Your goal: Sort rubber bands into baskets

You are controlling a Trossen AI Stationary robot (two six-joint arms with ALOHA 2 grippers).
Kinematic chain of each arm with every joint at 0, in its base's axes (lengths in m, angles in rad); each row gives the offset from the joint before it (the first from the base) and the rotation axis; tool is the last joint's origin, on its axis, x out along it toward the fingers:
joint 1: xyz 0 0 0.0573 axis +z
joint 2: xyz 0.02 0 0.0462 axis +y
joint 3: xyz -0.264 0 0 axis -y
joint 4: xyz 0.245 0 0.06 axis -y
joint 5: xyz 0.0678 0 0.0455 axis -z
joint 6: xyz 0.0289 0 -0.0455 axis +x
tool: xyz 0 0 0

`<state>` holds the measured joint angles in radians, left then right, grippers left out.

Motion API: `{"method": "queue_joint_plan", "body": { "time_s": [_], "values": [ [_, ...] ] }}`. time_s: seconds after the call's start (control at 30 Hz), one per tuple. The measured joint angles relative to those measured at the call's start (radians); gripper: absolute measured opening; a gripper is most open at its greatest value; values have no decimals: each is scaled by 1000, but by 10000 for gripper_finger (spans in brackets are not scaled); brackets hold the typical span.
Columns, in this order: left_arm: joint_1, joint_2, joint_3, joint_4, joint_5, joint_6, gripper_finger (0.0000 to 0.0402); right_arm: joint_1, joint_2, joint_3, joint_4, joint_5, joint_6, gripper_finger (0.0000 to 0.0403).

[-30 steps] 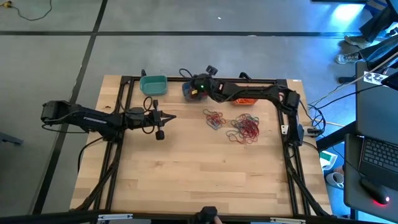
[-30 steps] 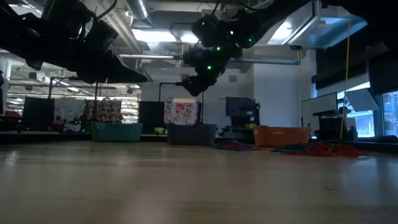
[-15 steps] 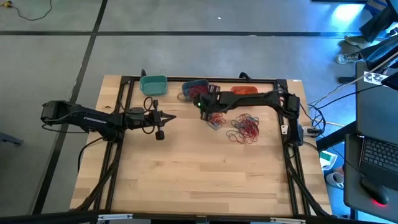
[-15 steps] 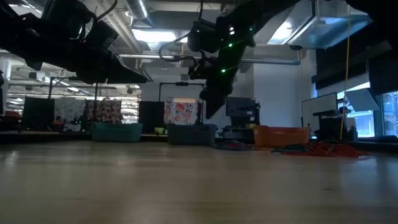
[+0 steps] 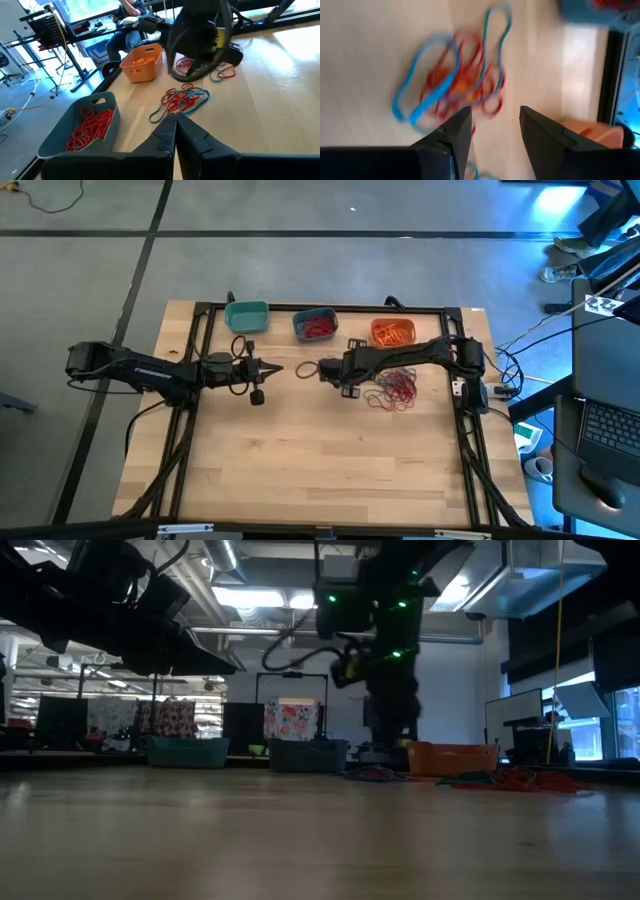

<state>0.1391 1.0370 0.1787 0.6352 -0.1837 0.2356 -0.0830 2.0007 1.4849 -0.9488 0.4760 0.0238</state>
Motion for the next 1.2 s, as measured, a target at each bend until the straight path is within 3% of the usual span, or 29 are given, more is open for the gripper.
{"method": "queue_joint_plan", "body": {
  "time_s": [0.2,0.37,0.8,0.97,1.07,1.2],
  "values": [
    [0,0,0,-1,0,1,5,-5,-50,-149,23,3,24,154],
    [0,0,0,2,0,2,5,-5,-114,-259,150,-15,28,145],
    [0,0,0,4,0,1,5,-131,-173,-470,512,-226,101,137],
    [0,0,0,5,-5,3,5,-130,-173,-514,580,-169,107,135],
    [1,0,0,5,-5,0,5,-130,-171,-516,596,-155,120,117],
    [1,0,0,5,-5,0,5,-130,-169,-516,603,-140,127,56]
  ]
}}
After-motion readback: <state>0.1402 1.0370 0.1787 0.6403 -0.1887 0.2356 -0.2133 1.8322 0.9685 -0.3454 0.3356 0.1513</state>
